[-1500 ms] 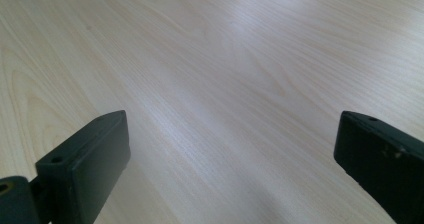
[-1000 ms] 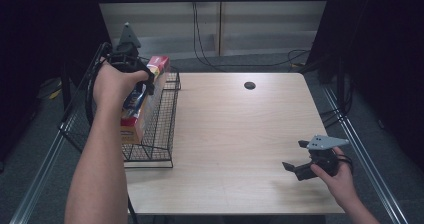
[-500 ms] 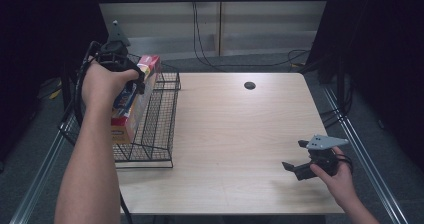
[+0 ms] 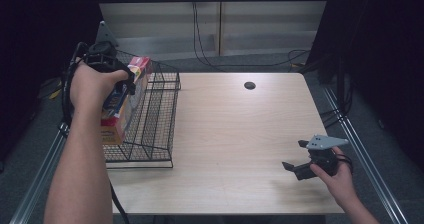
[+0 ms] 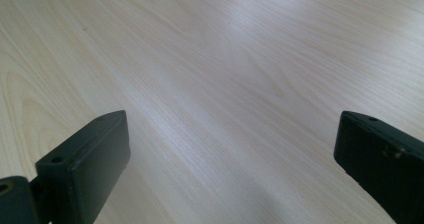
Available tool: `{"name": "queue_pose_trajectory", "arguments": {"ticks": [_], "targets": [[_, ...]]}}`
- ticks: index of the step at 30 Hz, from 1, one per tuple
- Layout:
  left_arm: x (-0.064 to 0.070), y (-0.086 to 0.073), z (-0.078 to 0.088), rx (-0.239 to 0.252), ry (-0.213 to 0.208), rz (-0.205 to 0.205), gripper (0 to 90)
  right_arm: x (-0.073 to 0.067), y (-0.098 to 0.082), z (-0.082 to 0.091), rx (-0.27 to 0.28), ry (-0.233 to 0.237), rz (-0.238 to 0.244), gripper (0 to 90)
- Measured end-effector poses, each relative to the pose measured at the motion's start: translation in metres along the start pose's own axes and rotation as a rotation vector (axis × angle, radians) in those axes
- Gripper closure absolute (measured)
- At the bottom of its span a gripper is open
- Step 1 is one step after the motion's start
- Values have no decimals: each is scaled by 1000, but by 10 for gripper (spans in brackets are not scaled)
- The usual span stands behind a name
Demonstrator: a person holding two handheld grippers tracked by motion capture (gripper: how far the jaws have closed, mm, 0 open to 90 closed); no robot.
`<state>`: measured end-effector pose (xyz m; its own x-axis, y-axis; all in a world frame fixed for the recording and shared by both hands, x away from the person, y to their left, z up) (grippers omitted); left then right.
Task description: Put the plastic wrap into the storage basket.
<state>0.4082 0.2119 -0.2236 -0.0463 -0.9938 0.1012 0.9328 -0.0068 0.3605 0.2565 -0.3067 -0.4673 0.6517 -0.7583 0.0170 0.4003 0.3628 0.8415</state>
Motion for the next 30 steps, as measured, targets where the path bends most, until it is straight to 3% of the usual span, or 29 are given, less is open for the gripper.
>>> {"name": "queue_pose_trajectory", "arguments": {"ticks": [9, 24, 25, 30], "targets": [[-6, -1, 4, 10, 2, 24, 472, 0, 0, -1, -3, 6, 0, 16], [-19, -2, 13, 19, 17, 29, 472, 1, 0, 0, 4, -3, -5, 16], [-19, -3, 13, 23, 13, 47, 472, 1, 0, 0, 3, -6, -1, 16], [-25, -4, 15, 24, 22, 39, 472, 0, 0, 0, 1, -9, -1, 16]]}}
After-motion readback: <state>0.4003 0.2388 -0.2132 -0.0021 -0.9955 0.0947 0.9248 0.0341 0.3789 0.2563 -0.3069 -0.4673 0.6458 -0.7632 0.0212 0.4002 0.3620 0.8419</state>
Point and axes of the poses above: each handheld gripper's, and its own axes: z roughly backward along the jaws, y roughly out of its top, x roughly to its right, the point moved 1 cm from there along -z, roughly forward along the jaws, and after that the axes turned 5 degrees about x, right-handed, at the moved point
